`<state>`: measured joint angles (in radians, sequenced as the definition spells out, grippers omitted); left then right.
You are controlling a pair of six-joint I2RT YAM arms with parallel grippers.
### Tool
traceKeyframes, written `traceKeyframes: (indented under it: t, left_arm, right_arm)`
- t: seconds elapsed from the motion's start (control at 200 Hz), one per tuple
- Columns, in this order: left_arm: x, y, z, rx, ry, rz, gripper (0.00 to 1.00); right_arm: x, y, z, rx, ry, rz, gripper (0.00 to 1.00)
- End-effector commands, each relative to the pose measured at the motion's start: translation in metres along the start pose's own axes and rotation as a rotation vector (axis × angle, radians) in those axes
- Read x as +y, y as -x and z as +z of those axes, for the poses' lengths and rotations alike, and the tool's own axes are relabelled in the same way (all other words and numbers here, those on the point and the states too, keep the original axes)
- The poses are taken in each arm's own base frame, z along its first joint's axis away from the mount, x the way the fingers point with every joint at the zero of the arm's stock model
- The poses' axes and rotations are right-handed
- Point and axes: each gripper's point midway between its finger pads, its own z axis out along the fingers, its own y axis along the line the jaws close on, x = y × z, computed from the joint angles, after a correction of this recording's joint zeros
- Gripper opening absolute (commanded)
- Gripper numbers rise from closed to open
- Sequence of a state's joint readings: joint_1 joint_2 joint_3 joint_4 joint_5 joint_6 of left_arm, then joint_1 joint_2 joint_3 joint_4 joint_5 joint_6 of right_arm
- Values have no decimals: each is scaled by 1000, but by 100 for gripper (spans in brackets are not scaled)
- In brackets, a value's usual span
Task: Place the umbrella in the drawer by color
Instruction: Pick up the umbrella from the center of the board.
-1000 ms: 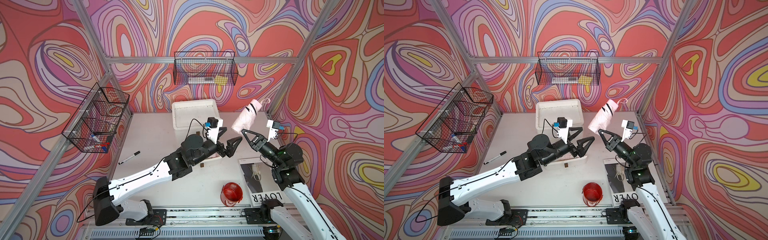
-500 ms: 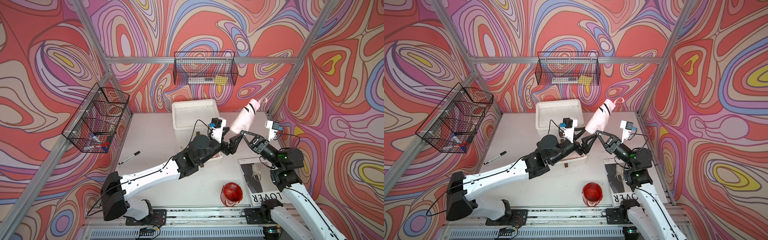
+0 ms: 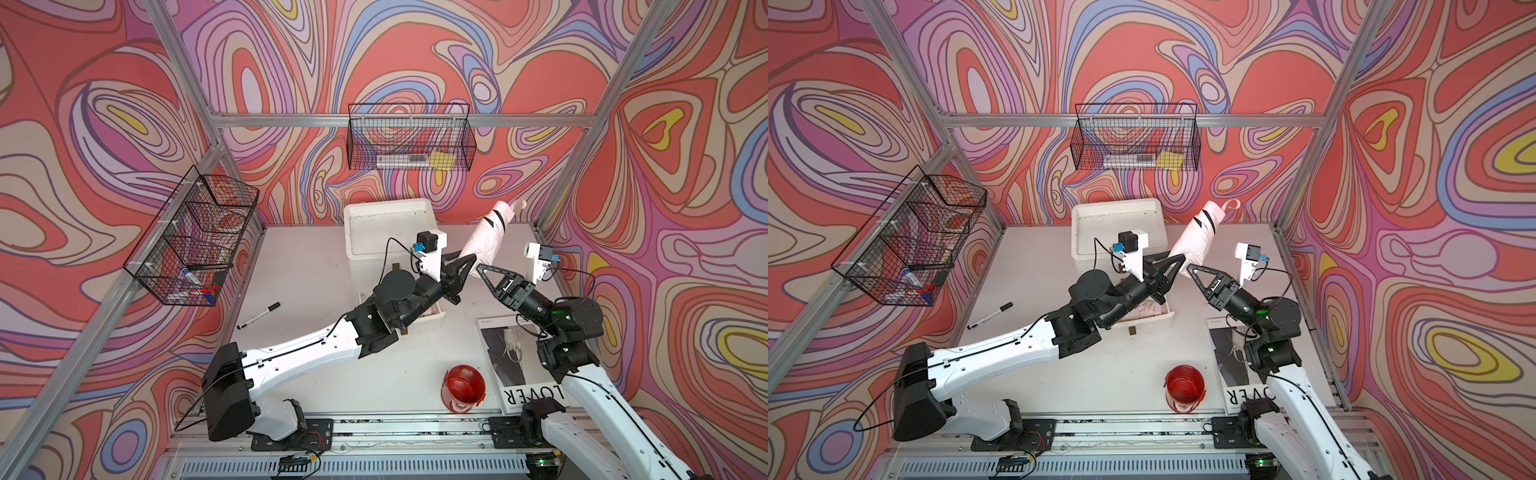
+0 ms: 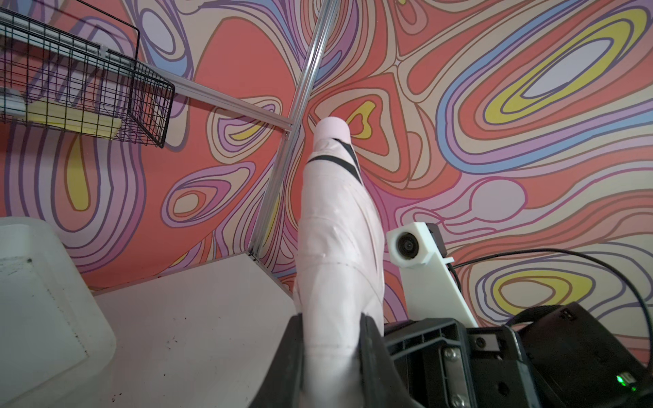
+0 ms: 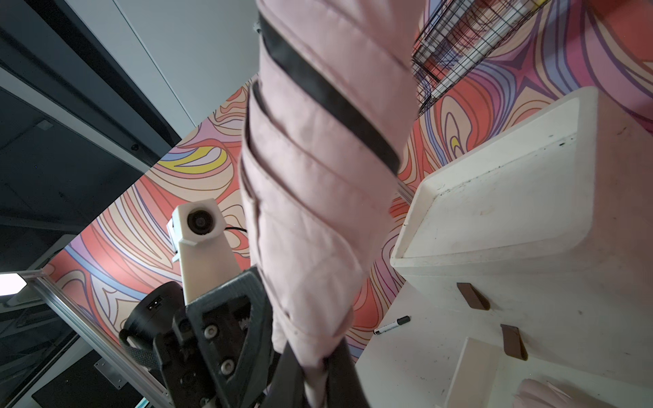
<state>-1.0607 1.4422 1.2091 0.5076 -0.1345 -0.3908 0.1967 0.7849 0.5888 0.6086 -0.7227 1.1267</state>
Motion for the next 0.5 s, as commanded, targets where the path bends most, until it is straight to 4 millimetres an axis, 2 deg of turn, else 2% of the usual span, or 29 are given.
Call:
traceKeyframes:
  t: [0.0, 0.12, 0.17, 0.255, 0.34, 0.496]
  left_arm:
    - [1, 4, 3, -18, 3, 10, 0]
    - [7, 2, -2, 56, 33, 64, 0]
    - [11, 1, -8, 113, 51, 106, 0]
    - [27, -1, -24, 247, 115, 207, 0]
    - [44, 1, -49, 379, 198, 320, 0]
    - [63, -2, -109, 639, 264, 486, 0]
  right_arm:
    - [4, -6, 1, 35, 11, -53, 1]
    - [-29, -17, 0, 68, -110, -47, 38]
    - [-41, -22, -2, 85, -156, -37, 48]
    - [-52, -29, -4, 111, -194, -40, 55]
    - [-61, -33, -8, 121, -241, -58, 59]
    - [-83, -32, -22, 115, -393, -129, 68]
